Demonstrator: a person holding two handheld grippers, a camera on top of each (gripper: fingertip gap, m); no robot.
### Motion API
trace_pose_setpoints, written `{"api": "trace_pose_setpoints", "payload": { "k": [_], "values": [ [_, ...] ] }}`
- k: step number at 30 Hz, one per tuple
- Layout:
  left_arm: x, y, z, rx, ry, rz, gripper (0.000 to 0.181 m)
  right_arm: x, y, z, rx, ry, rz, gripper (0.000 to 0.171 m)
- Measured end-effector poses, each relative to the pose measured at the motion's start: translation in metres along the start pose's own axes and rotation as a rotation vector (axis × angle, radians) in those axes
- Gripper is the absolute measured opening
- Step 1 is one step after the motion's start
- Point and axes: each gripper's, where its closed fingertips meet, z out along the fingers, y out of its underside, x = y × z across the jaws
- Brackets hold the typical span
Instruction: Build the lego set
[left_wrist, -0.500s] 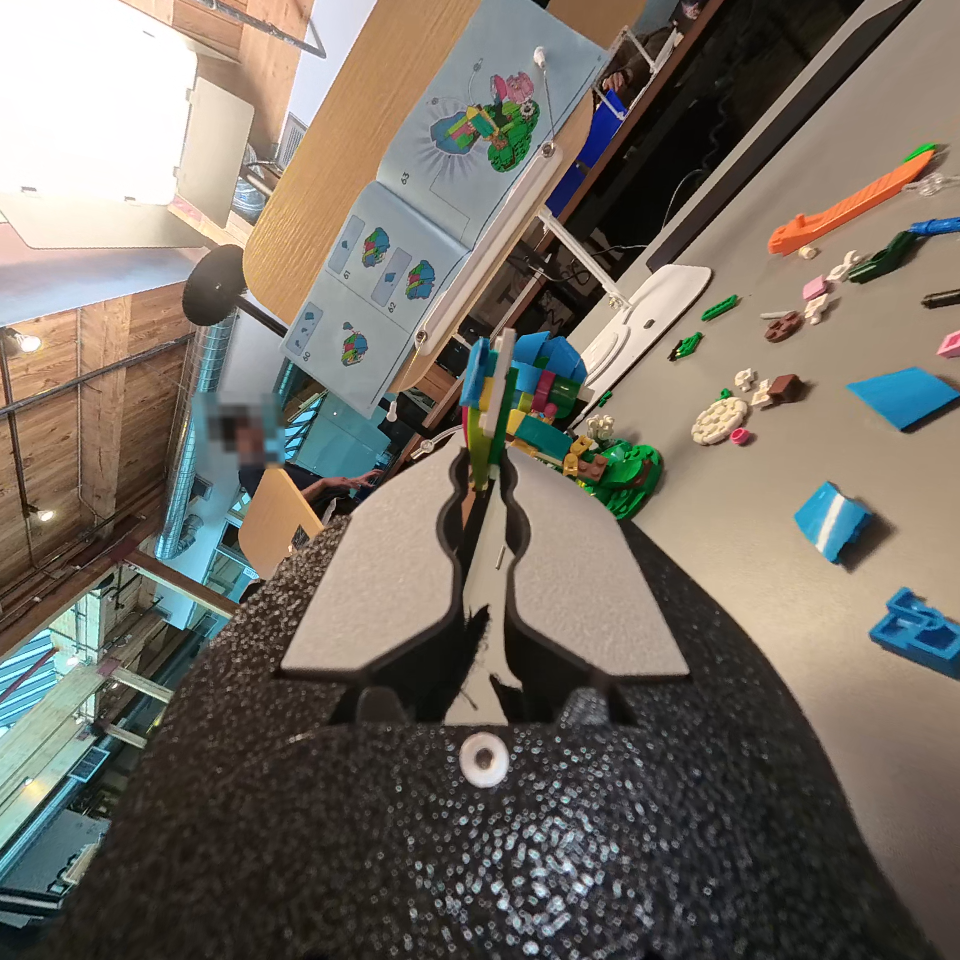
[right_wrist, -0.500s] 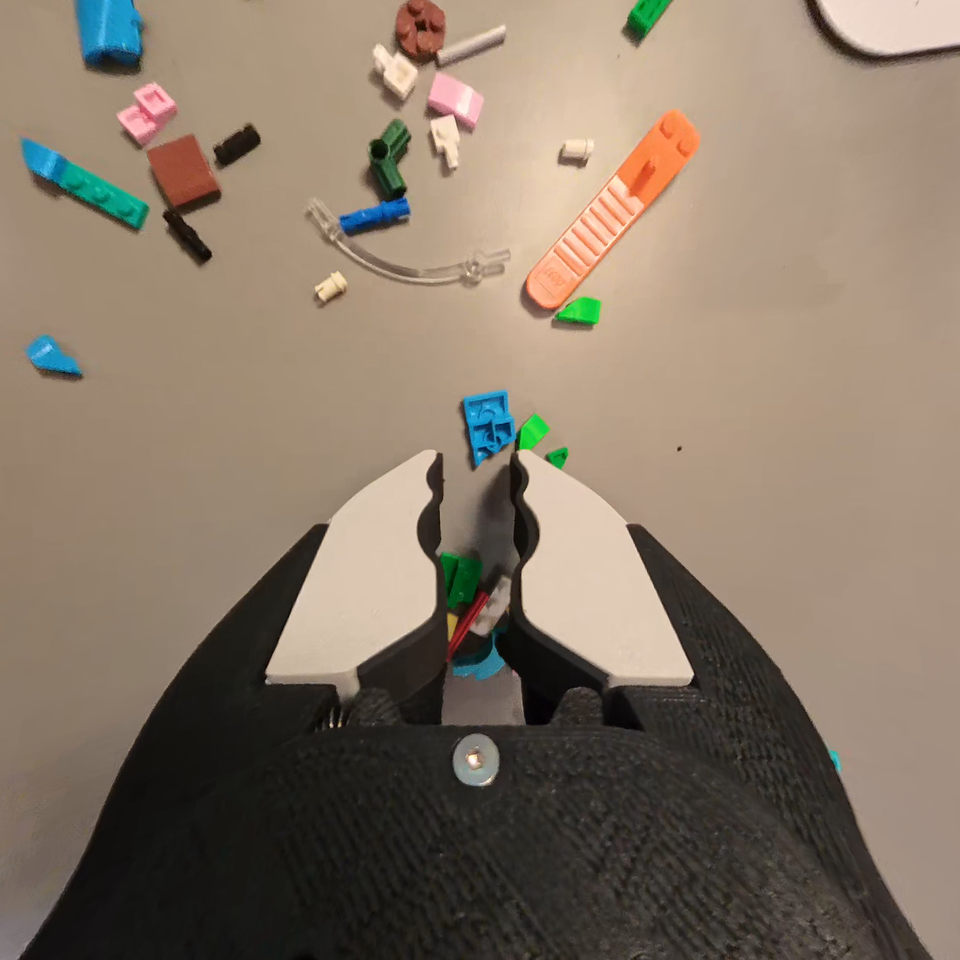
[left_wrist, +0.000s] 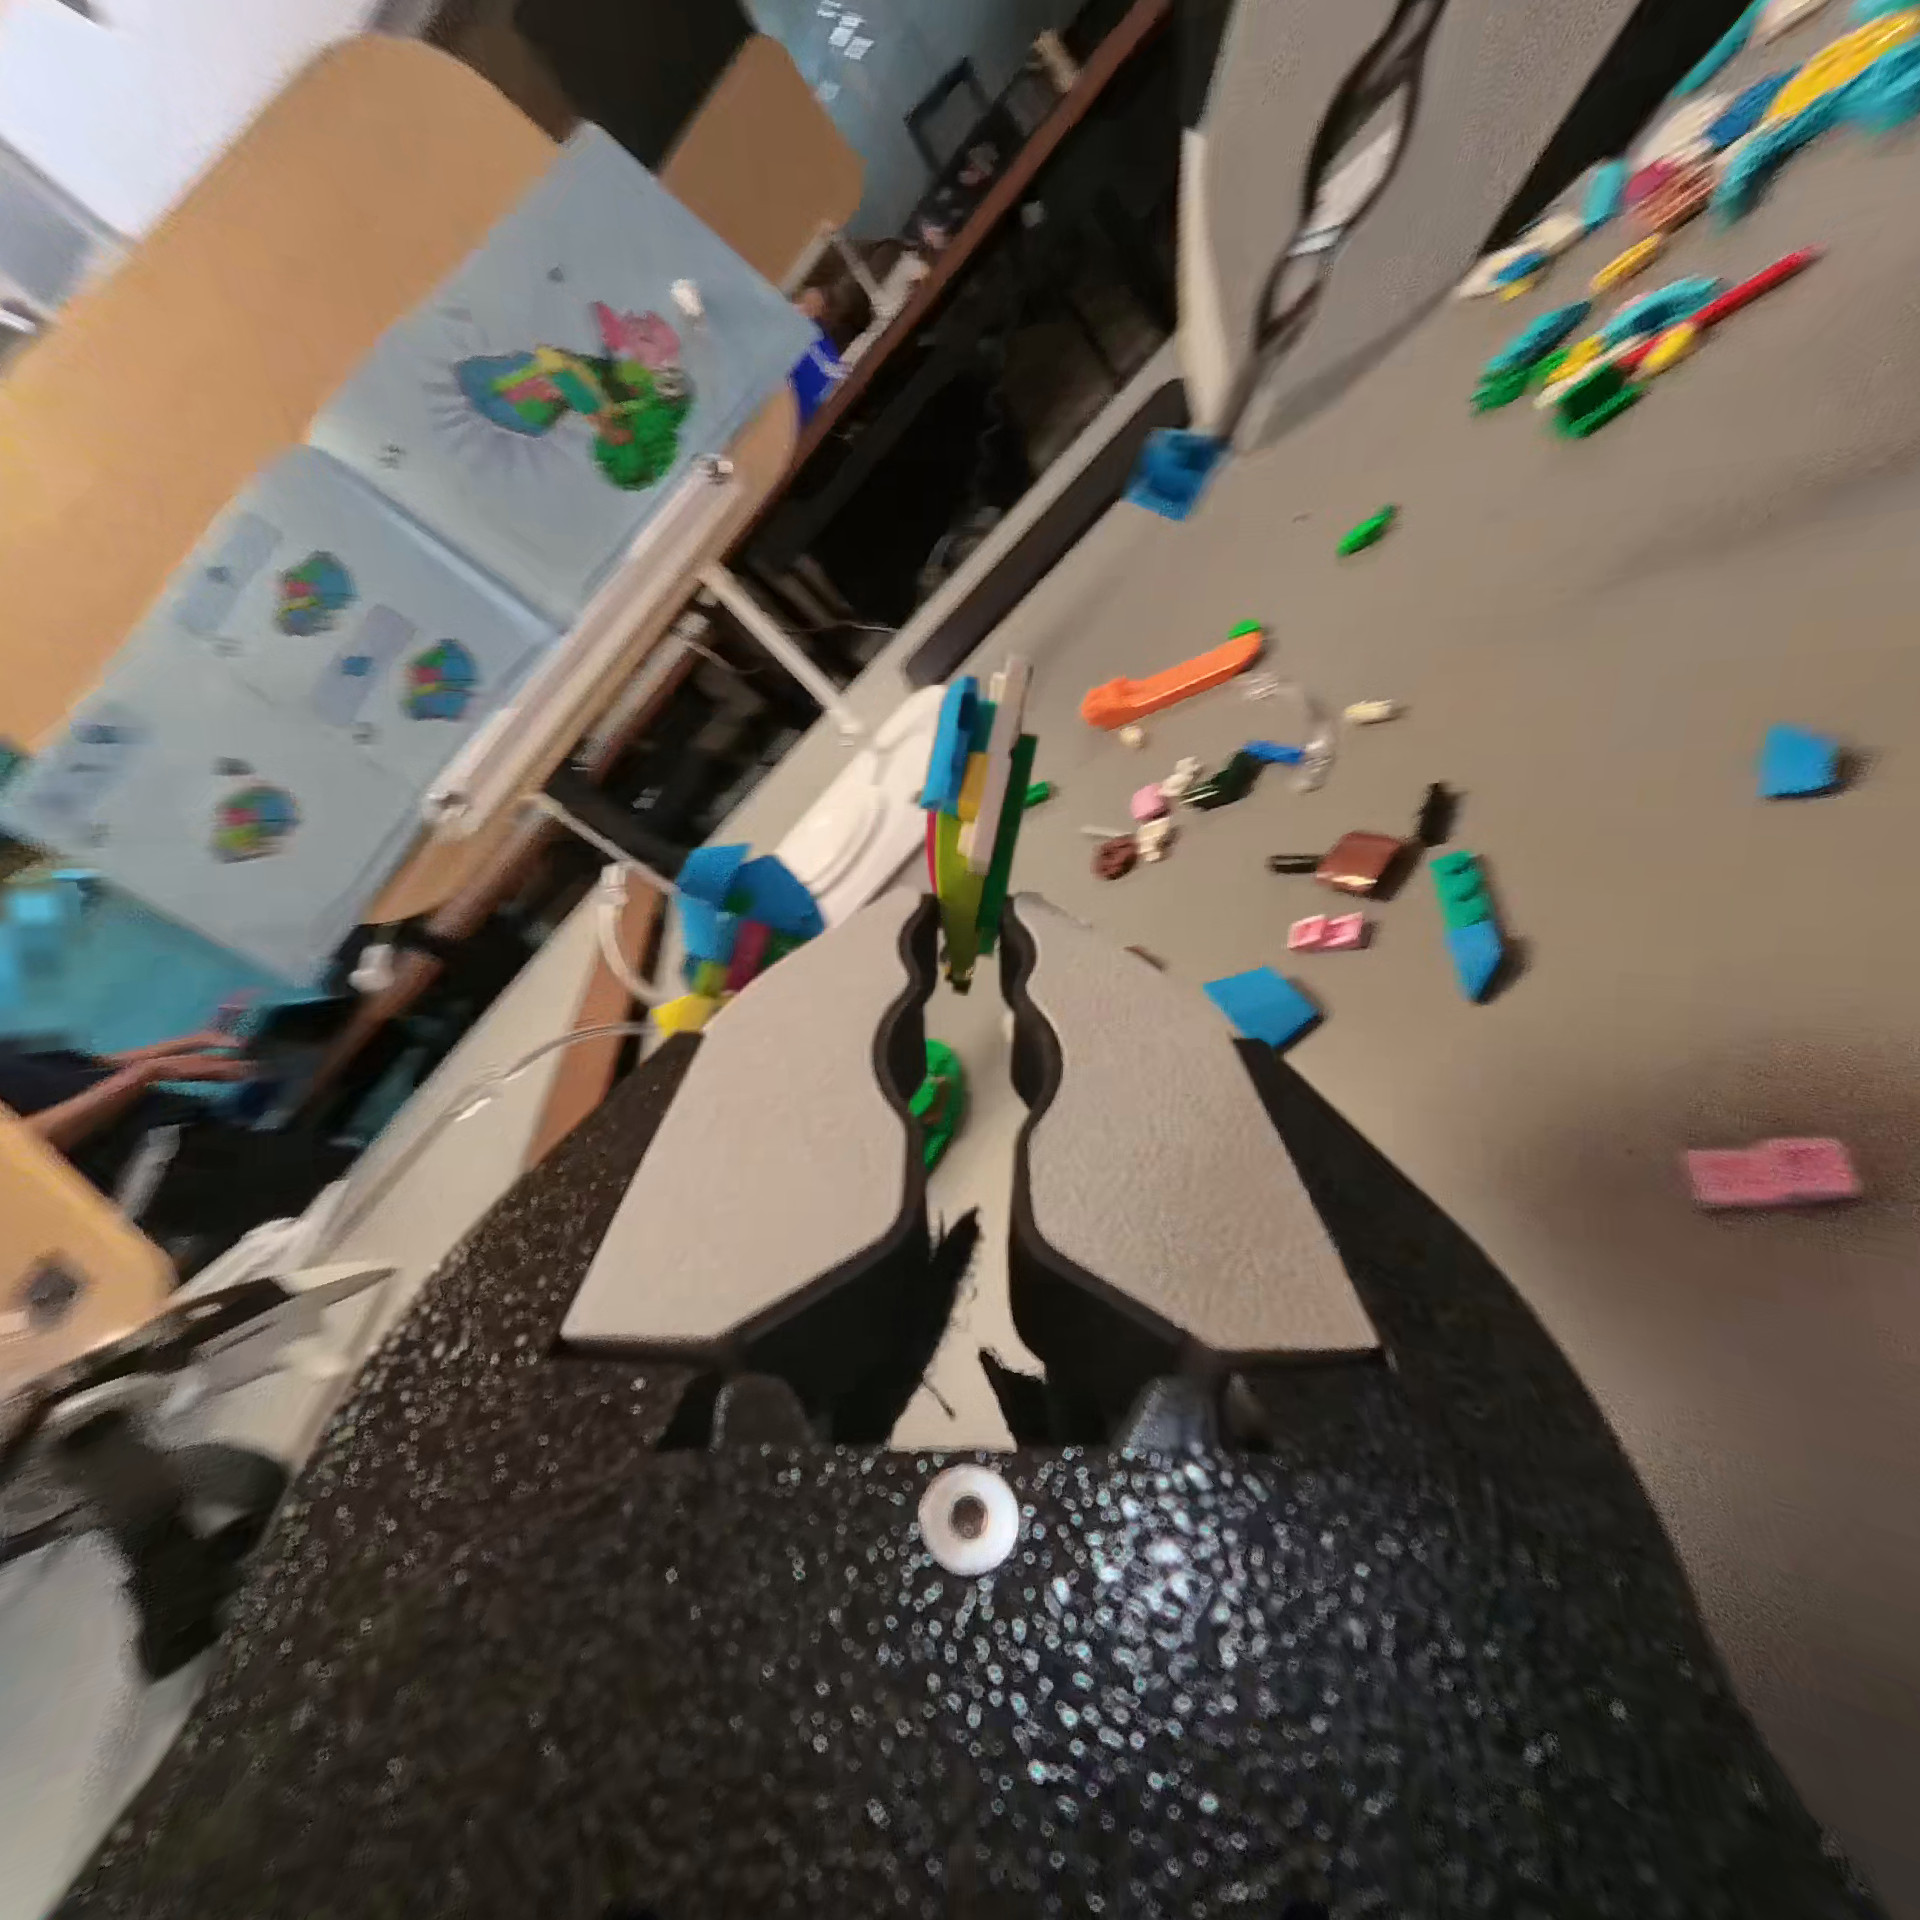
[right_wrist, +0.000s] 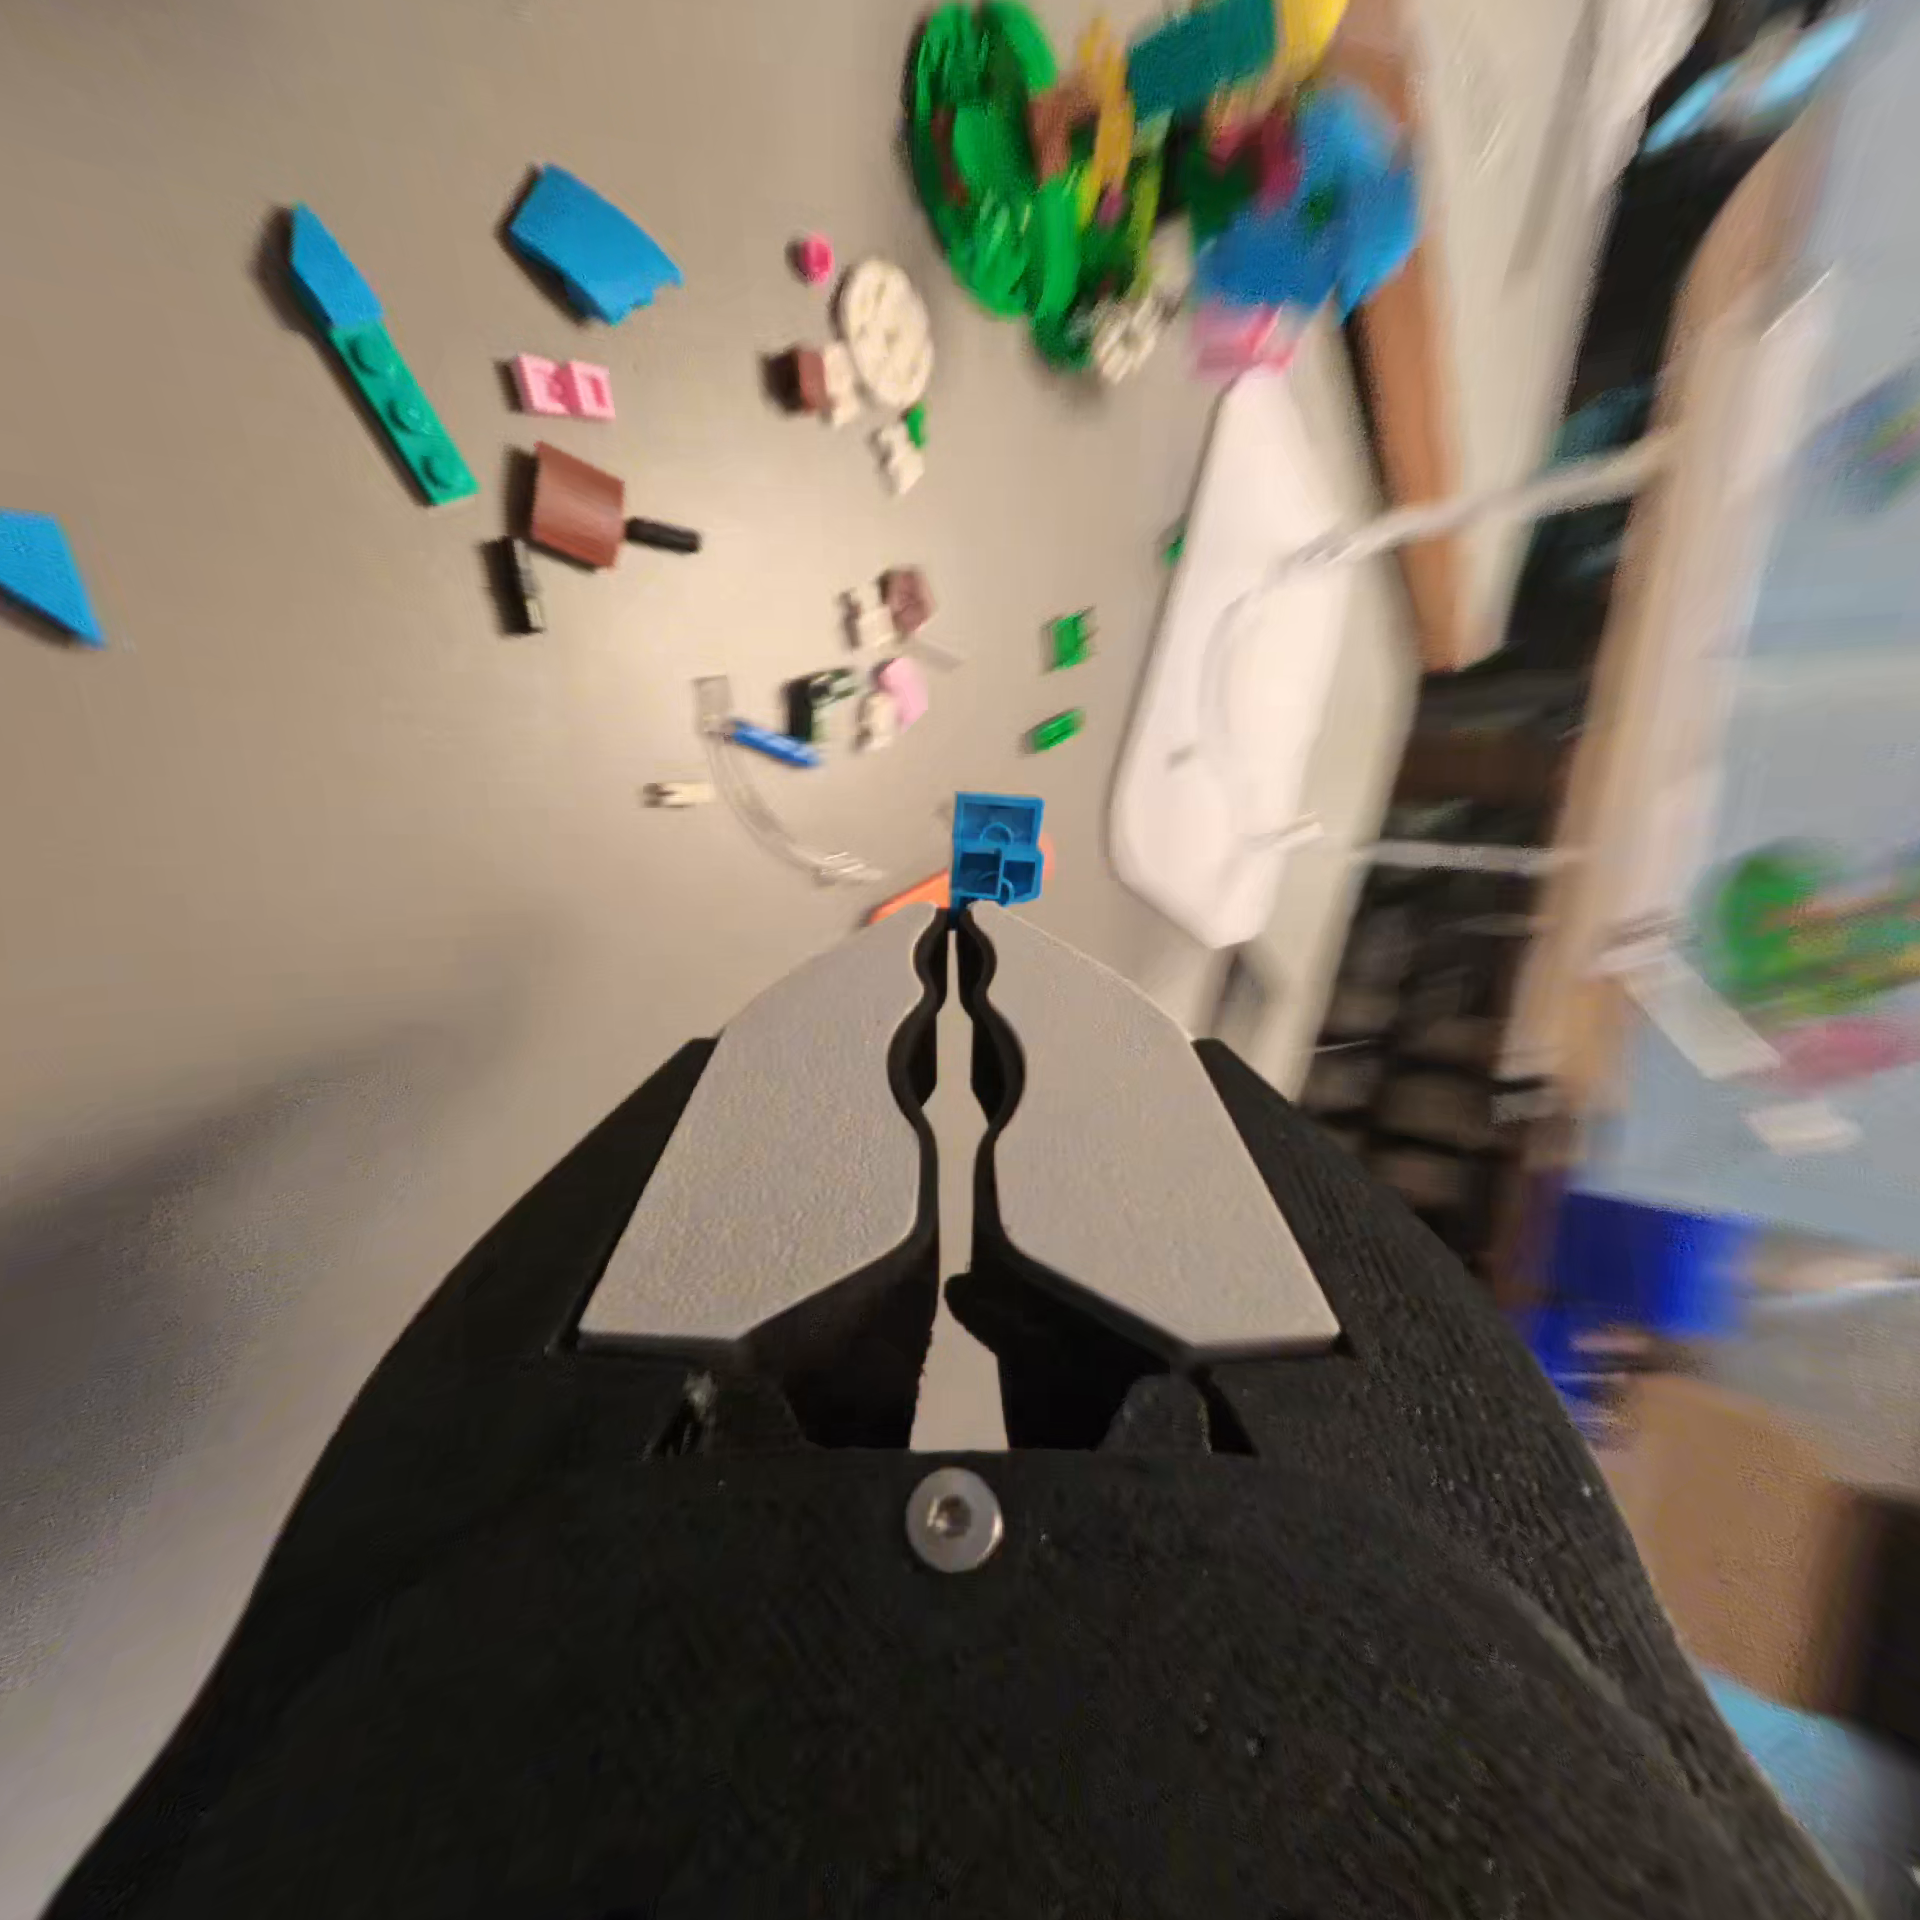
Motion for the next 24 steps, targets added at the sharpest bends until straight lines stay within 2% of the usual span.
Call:
{"api": "trace_pose_setpoints", "payload": {
  "k": [1,3,5,10,13,18,24],
  "values": [
    [0.005,-0.004,0.0,-0.001,0.05,-0.031,0.011,0.012,-0.012,-0.007,0.01,0.111,-0.147,0.0],
    [0.008,-0.01,-0.001,-0.004,0.106,-0.097,0.011,0.033,-0.039,-0.023,0.028,0.32,-0.439,0.0],
    [0.008,-0.017,-0.004,-0.003,0.154,-0.179,0.011,0.043,-0.063,-0.034,0.029,0.446,-0.671,0.0],
    [0.004,-0.035,-0.012,0.024,0.243,-0.399,0.011,0.055,-0.108,-0.051,0.062,0.613,-1.073,0.0],
    [0.001,-0.041,-0.015,0.048,0.269,-0.482,0.011,0.055,-0.118,-0.051,0.06,0.586,-1.191,0.0],
    [-0.001,-0.042,-0.015,0.062,0.264,-0.501,0.011,0.055,-0.132,-0.057,0.098,0.574,-1.3,0.0],
    [-0.003,-0.045,-0.016,0.077,0.257,-0.522,0.011,0.054,-0.126,-0.056,0.073,0.549,-1.381,0.0]
  ]
}}
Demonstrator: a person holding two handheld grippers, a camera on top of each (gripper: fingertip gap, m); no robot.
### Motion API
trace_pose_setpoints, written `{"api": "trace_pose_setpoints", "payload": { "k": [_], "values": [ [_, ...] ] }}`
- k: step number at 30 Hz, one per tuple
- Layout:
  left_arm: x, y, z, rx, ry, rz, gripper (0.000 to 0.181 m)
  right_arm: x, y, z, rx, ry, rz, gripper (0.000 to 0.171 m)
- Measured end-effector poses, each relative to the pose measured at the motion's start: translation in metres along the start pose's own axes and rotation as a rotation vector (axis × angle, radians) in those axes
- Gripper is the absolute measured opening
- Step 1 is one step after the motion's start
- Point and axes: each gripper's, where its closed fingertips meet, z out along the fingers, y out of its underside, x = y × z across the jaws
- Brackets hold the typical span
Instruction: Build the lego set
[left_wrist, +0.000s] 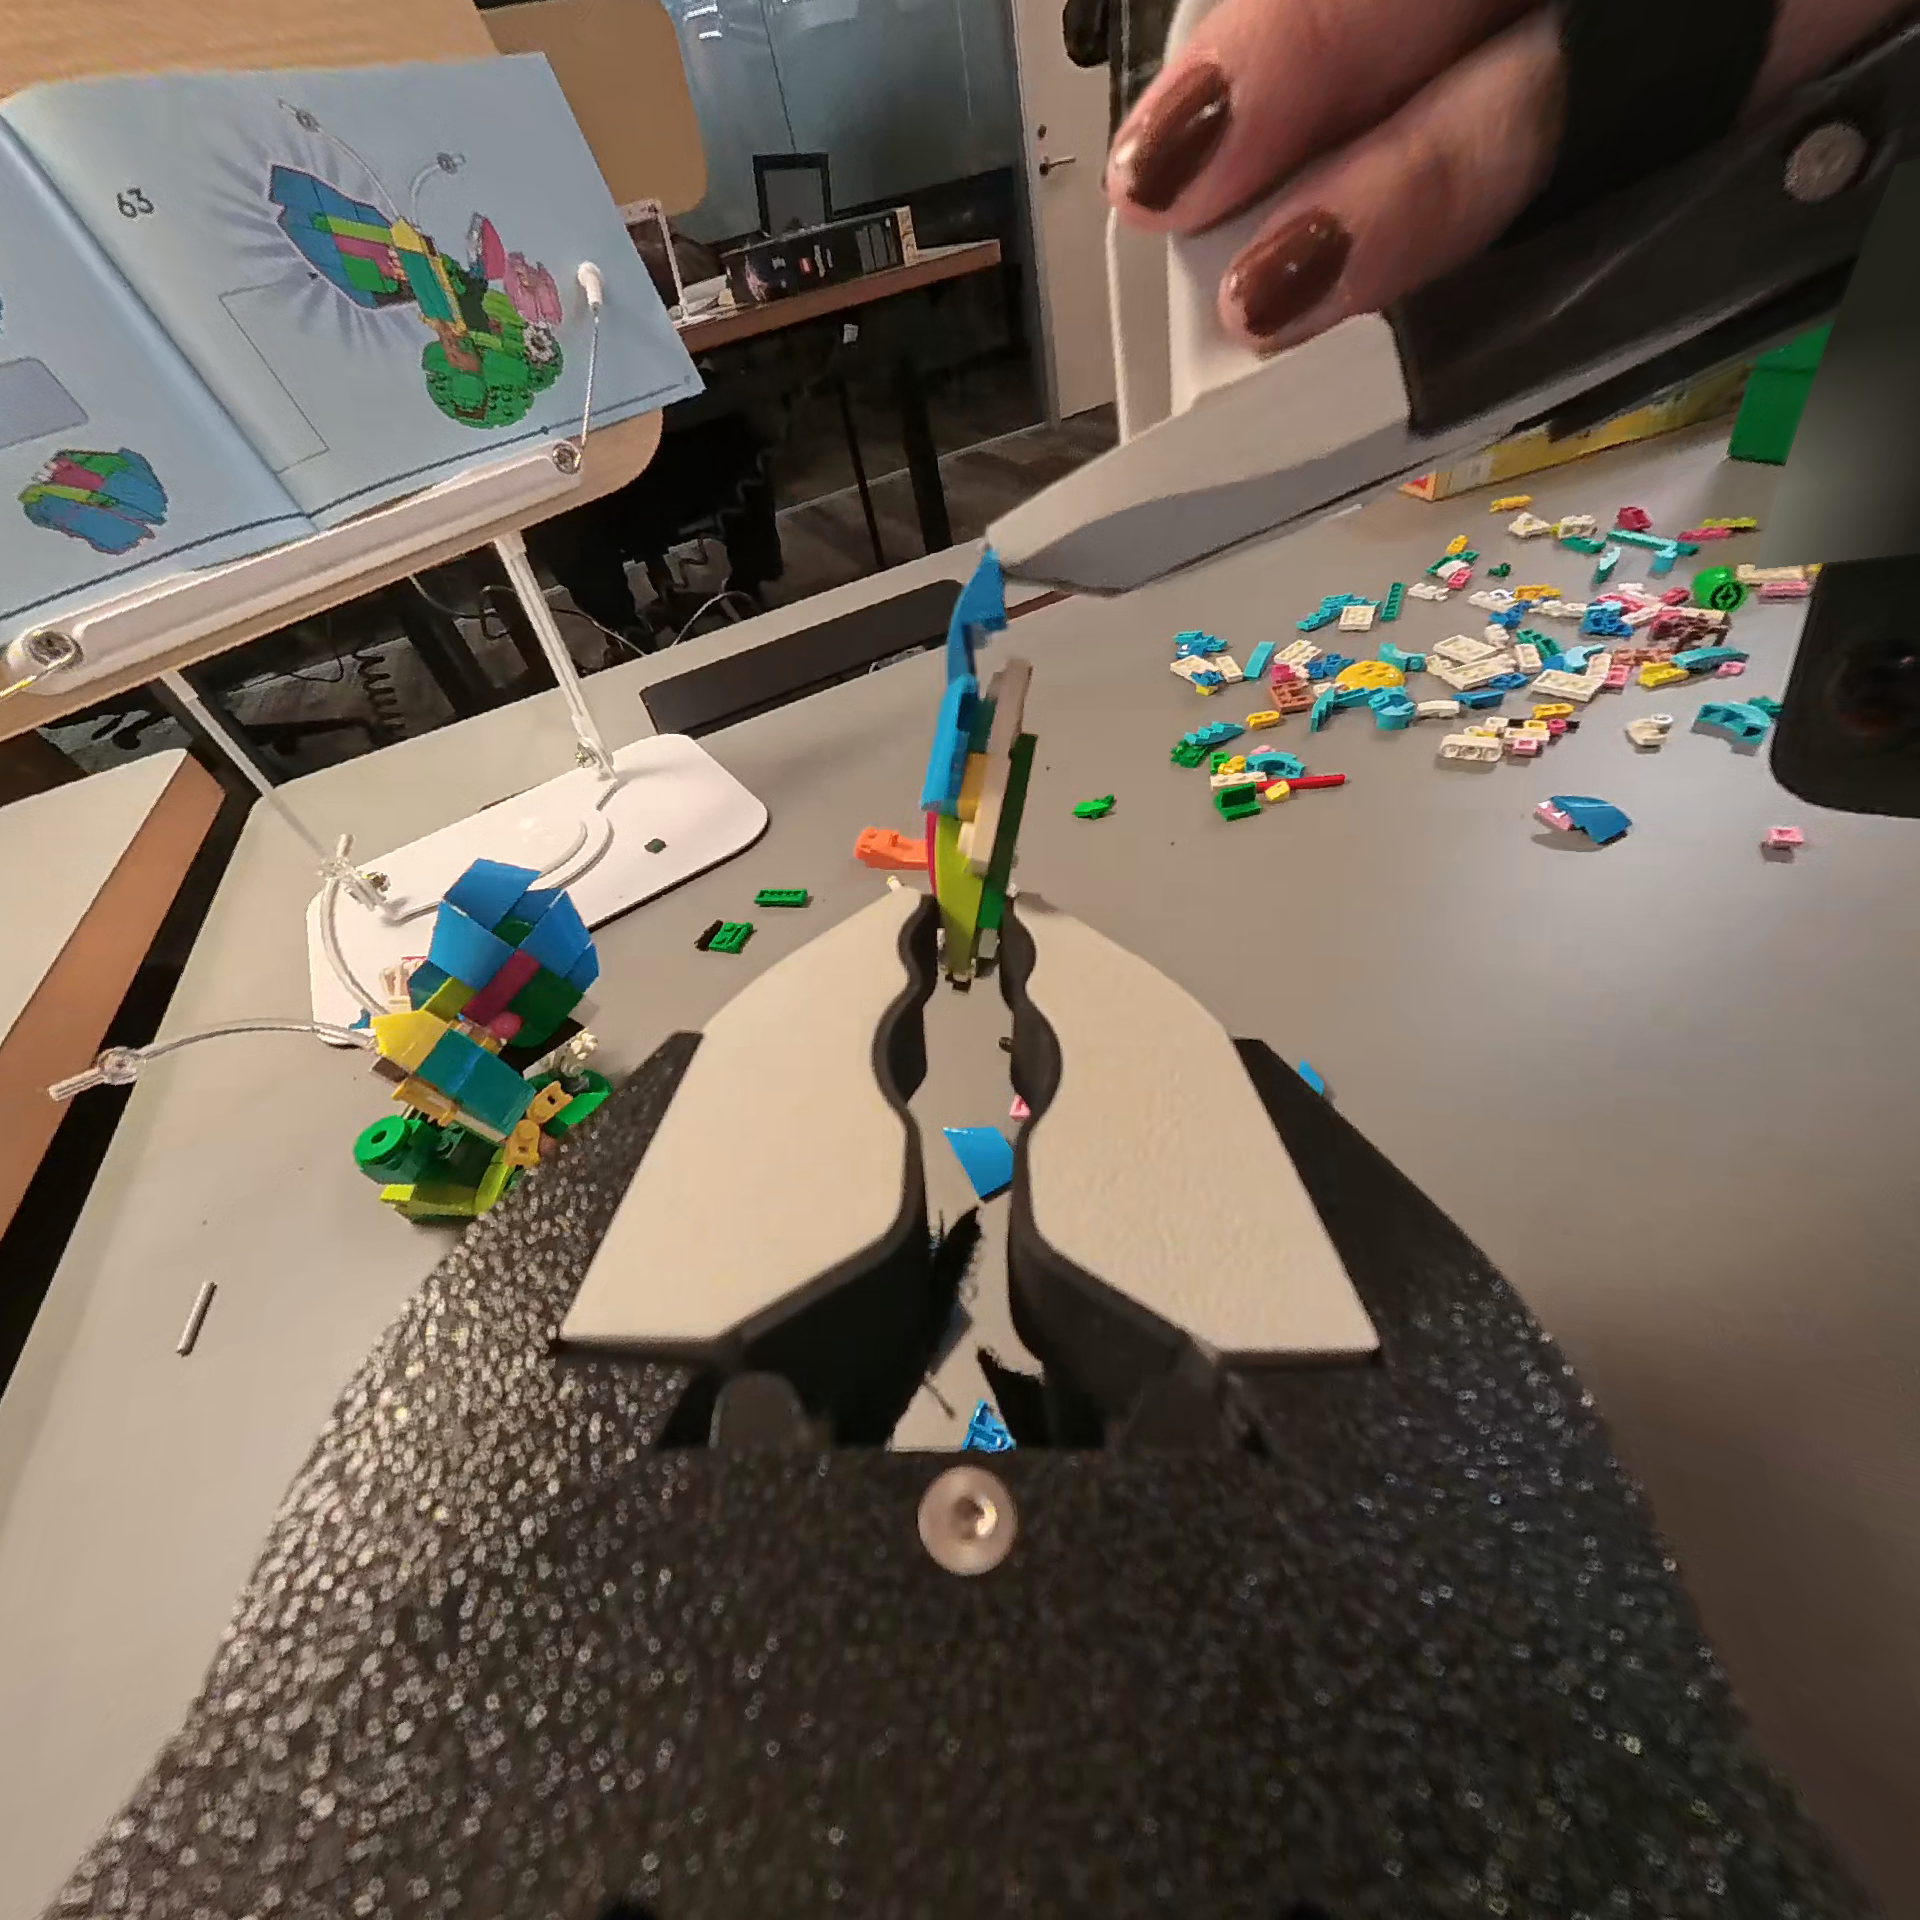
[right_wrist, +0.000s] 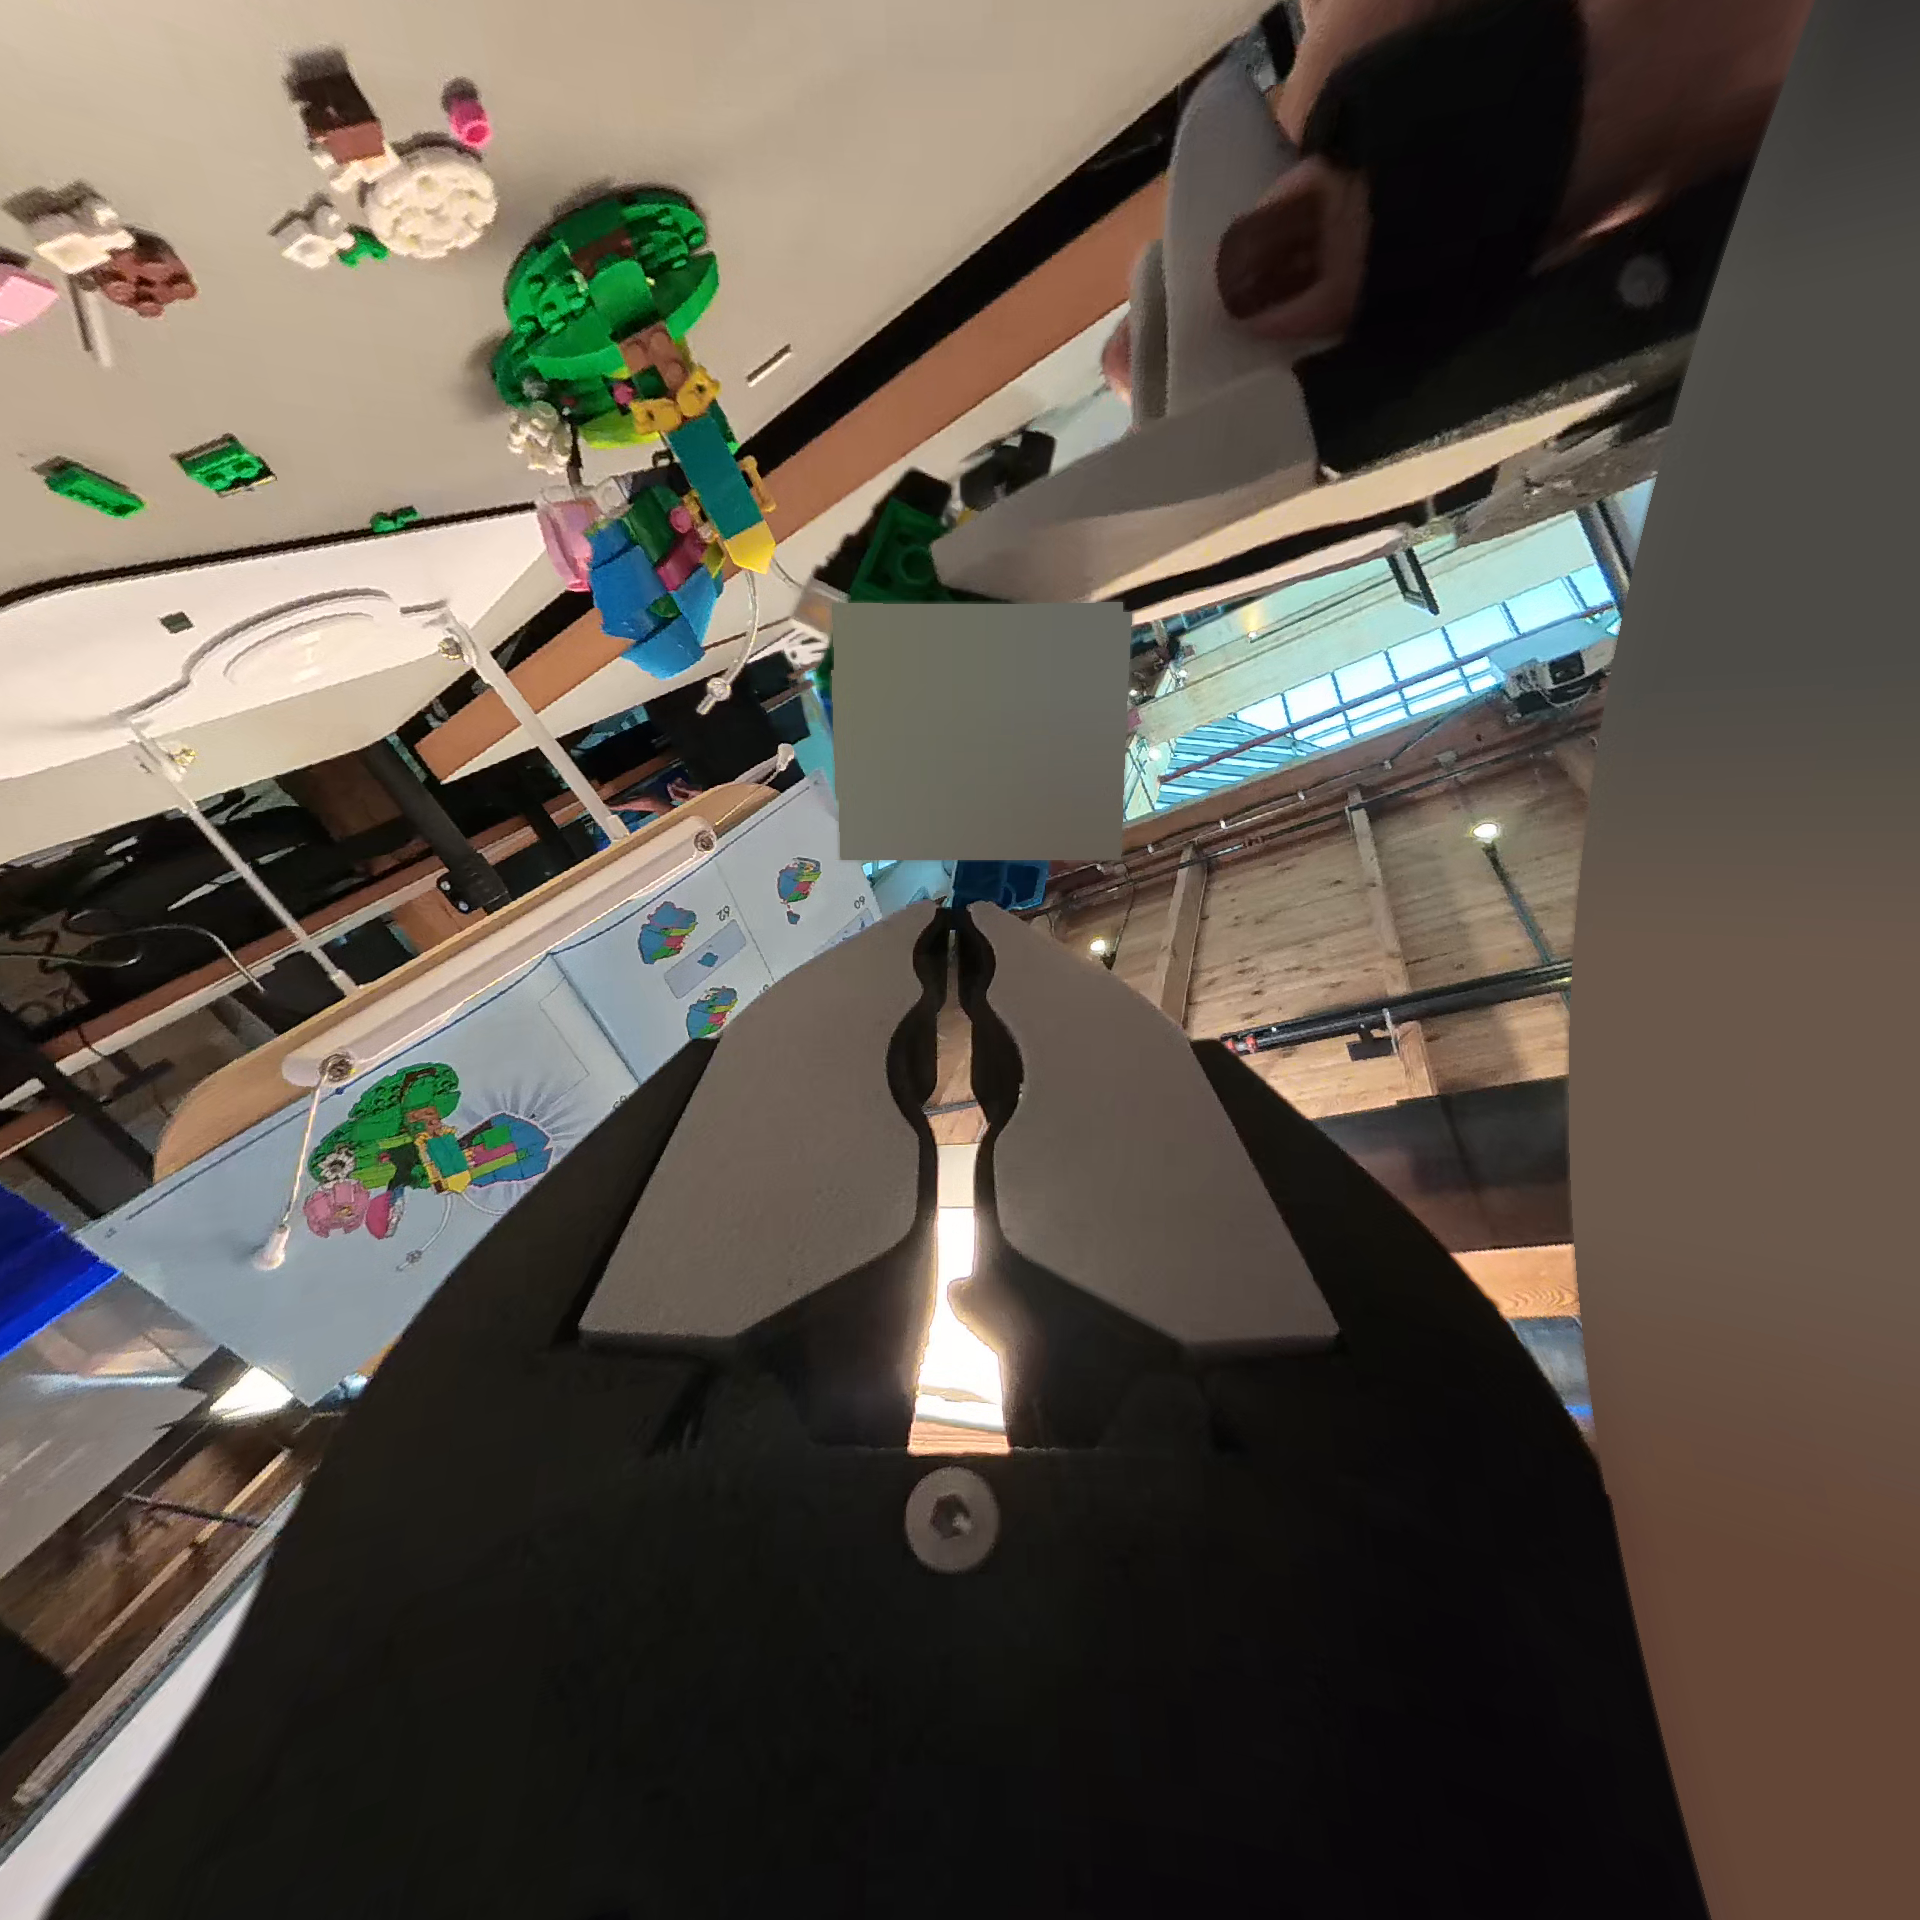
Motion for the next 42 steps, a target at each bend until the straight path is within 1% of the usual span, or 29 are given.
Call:
{"api": "trace_pose_setpoints", "payload": {
  "k": [6,10,14,17,19,21,25,29,31,33,35,37,38,39,40,41,42],
  "values": [
    [-0.003,0.0,-0.002,0.004,-0.006,-0.02,0.011,-0.005,0.002,-0.003,-0.032,-0.022,0.058,0.0],
    [-0.01,0.009,-0.002,-0.042,-0.034,0.007,0.011,-0.036,-0.001,-0.01,-0.062,-0.116,0.189,0.0],
    [-0.013,0.017,-0.001,-0.075,-0.032,0.013,0.011,-0.087,-0.038,-0.026,-0.002,-0.273,0.28,0.0],
    [-0.012,0.022,0.002,-0.091,-0.026,0.014,0.011,-0.114,-0.067,-0.041,0.054,-0.365,0.321,0.0],
    [-0.011,0.025,0.003,-0.105,-0.028,0.023,0.011,-0.126,-0.079,-0.046,0.067,-0.382,0.285,0.0],
    [-0.01,0.028,0.005,-0.119,-0.03,0.035,0.011,-0.139,-0.086,-0.049,0.067,-0.393,0.195,0.0],
    [-0.007,0.03,0.008,-0.132,-0.023,0.047,0.011,-0.162,-0.105,-0.057,0.143,-0.428,0.051,0.0],
    [-0.005,0.033,0.009,-0.142,-0.017,0.052,0.011,-0.156,-0.113,-0.06,0.204,-0.395,-0.013,0.0],
    [-0.004,0.033,0.01,-0.143,-0.01,0.053,0.011,-0.153,-0.124,-0.066,0.274,-0.385,-0.026,0.0],
    [-0.002,0.034,0.011,-0.145,0.0,0.054,0.011,-0.15,-0.136,-0.075,0.356,-0.387,-0.011,0.0],
    [0.0,0.035,0.012,-0.151,0.01,0.058,0.011,-0.147,-0.138,-0.079,0.379,-0.381,0.037,0.001],
    [0.001,0.036,0.012,-0.155,0.016,0.069,0.011,-0.148,-0.129,-0.083,0.359,-0.443,0.174,0.009],
    [0.001,0.036,0.012,-0.156,0.015,0.077,0.011,-0.151,-0.122,-0.084,0.322,-0.504,0.302,0.01],
    [0.001,0.036,0.012,-0.154,0.015,0.088,0.011,-0.155,-0.113,-0.084,0.247,-0.575,0.498,0.01],
    [0.001,0.036,0.013,-0.153,0.011,0.101,0.011,-0.159,-0.103,-0.082,0.134,-0.66,0.772,0.01],
    [0.0,0.036,0.013,-0.152,-0.001,0.117,0.011,-0.164,-0.097,-0.081,0.005,-0.759,1.116,0.011],
    [-0.001,0.036,0.013,-0.155,-0.017,0.138,0.011,-0.166,-0.098,-0.082,-0.103,-0.88,1.497,0.016]
  ]
}}
